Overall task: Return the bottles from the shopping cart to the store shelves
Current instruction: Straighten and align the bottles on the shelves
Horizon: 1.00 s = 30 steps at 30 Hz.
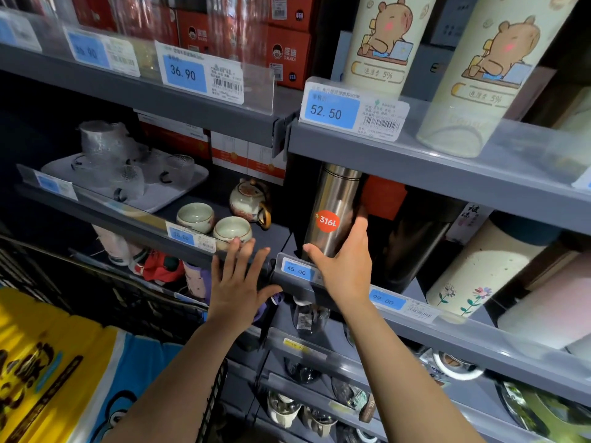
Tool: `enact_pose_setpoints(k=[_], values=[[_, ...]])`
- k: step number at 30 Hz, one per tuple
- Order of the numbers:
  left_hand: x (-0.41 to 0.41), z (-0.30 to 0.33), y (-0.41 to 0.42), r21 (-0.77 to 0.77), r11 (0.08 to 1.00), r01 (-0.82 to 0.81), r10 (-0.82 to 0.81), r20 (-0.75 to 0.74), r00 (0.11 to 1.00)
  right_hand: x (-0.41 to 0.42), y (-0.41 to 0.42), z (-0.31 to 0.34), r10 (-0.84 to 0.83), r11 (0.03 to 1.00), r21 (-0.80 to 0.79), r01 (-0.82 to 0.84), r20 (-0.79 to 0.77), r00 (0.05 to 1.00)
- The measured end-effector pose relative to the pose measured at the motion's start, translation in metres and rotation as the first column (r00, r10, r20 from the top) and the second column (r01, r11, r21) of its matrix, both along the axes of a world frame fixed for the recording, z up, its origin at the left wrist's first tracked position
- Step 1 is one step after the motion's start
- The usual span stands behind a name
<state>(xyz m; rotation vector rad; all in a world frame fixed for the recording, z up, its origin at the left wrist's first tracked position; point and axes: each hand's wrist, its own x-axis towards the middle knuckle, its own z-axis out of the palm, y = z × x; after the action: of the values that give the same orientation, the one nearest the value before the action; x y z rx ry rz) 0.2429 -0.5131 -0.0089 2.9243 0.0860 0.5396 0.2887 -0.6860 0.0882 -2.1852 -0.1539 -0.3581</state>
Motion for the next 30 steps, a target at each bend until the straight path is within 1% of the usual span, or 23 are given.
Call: enact_pose_setpoints(k=[5,8,10,12,13,16,18,22,25,27,30], values=[[-0.003,0.002,0.003,-0.013,1.0,0.023,-0.023,-0.016,1.0,-0.007,-0.002,0.003,0.034,0.999,-0.012,-0.034,0.015,0.999],[-0.004,0.0,0.007,-0.027,0.999,0.041,-0.042,-0.026,0.999,-0.032,-0.019,0.004,0.097,0.995,-0.003,-0.097,0.024,0.995],[-0.006,0.001,0.006,-0.052,0.998,0.034,-0.035,-0.014,0.999,-0.053,-0.04,0.001,0.115,0.993,-0.039,-0.112,0.088,0.989],[-0.01,0.007,0.0,-0.076,0.997,0.033,-0.03,0.037,0.999,-0.066,-0.065,-0.003,0.053,0.997,-0.07,-0.038,0.225,0.973],[-0.012,0.012,-0.006,-0.082,0.995,0.06,-0.053,0.082,0.995,-0.068,-0.076,-0.003,-0.008,0.999,-0.049,0.023,0.282,0.959],[-0.017,0.025,-0.037,-0.016,0.981,0.193,-0.185,0.217,0.959,-0.061,-0.095,0.004,-0.177,0.984,0.042,0.174,0.36,0.916],[-0.017,0.026,-0.057,0.008,0.977,0.214,-0.209,0.245,0.947,-0.052,-0.096,0.012,-0.221,0.975,0.06,0.213,0.335,0.916],[-0.017,0.015,-0.072,-0.018,0.976,0.219,-0.205,0.282,0.937,-0.034,-0.085,0.024,-0.26,0.965,0.043,0.257,0.196,0.945],[-0.015,0.019,-0.077,-0.068,0.976,0.205,-0.171,0.332,0.927,-0.024,-0.083,0.021,-0.293,0.956,0.026,0.292,0.13,0.947],[-0.015,0.022,-0.082,-0.084,0.978,0.192,-0.152,0.351,0.924,-0.023,-0.085,0.017,-0.29,0.956,0.073,0.284,0.092,0.953],[-0.013,0.022,-0.084,-0.087,0.984,0.156,-0.113,0.371,0.922,-0.023,-0.092,0.014,-0.228,0.966,0.143,0.217,0.063,0.972]])
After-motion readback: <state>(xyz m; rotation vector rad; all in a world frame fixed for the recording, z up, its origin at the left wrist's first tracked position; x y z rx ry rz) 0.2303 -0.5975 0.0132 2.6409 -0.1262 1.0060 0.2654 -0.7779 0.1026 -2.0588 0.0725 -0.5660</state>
